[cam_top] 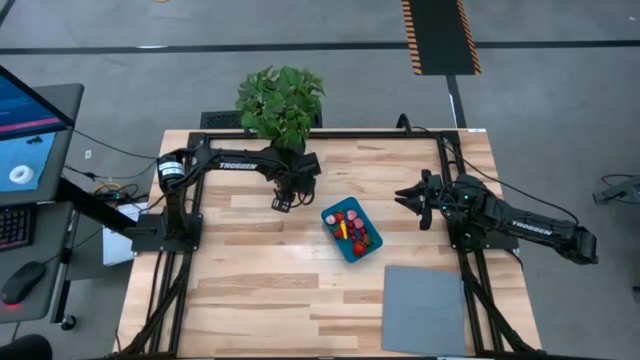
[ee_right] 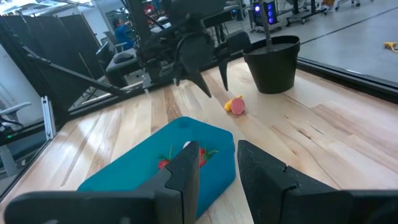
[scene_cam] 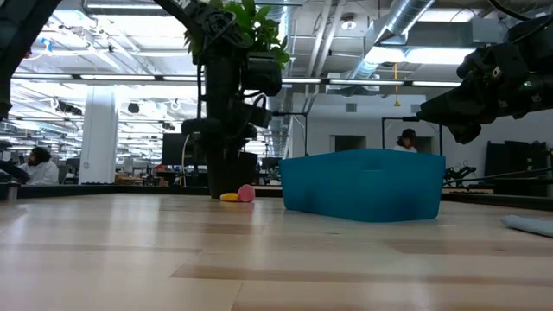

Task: Pick and placing Produce into tupperware
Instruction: Put the corn into the blue bin

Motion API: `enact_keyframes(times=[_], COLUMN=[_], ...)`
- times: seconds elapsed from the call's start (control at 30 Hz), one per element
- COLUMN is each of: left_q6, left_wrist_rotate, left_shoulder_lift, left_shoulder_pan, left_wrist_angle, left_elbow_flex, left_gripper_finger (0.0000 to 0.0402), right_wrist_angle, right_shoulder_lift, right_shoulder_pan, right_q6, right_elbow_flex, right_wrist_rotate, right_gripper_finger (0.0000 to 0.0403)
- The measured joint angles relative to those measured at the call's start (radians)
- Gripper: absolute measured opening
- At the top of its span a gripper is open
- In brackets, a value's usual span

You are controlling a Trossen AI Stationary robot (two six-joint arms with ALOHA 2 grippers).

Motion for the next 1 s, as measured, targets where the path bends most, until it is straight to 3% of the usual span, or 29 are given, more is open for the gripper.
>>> enact_keyframes(times=[0.23,0.47,0.8,0.9,1.0], left_q6=[0.282,0.3,0.385,0.408,0.433], left_wrist_rotate=[-0.157,-0.176,-0.297,-0.243,-0.251], left_shoulder_lift=[0.0,0.028,0.077,0.077,0.077], left_shoulder_pan=[-0.062,-0.054,-0.052,-0.042,-0.043], left_wrist_angle=[0.0,-0.062,-0.091,-0.066,-0.024], left_elbow_flex=[0.0,0.003,0.015,0.015,0.015], left_gripper_finger=[0.0169,0.0169,0.0169,0.0169,0.0169], right_wrist_angle=[0.0,0.0,0.001,0.0,0.0], right_shoulder_lift=[0.0,0.0,0.0,0.0,0.0], right_shoulder_pan=[0.0,0.0,0.0,0.0,0.0], right_q6=[0.0,0.0,0.0,0.0,0.0], right_elbow_flex=[0.0,0.0,0.0,0.0,0.0], right_wrist_rotate=[0.0,0.0,0.0,0.0,0.0], right_gripper_finger=[0.0131,0.0131,0.0131,0.0131,0.0131])
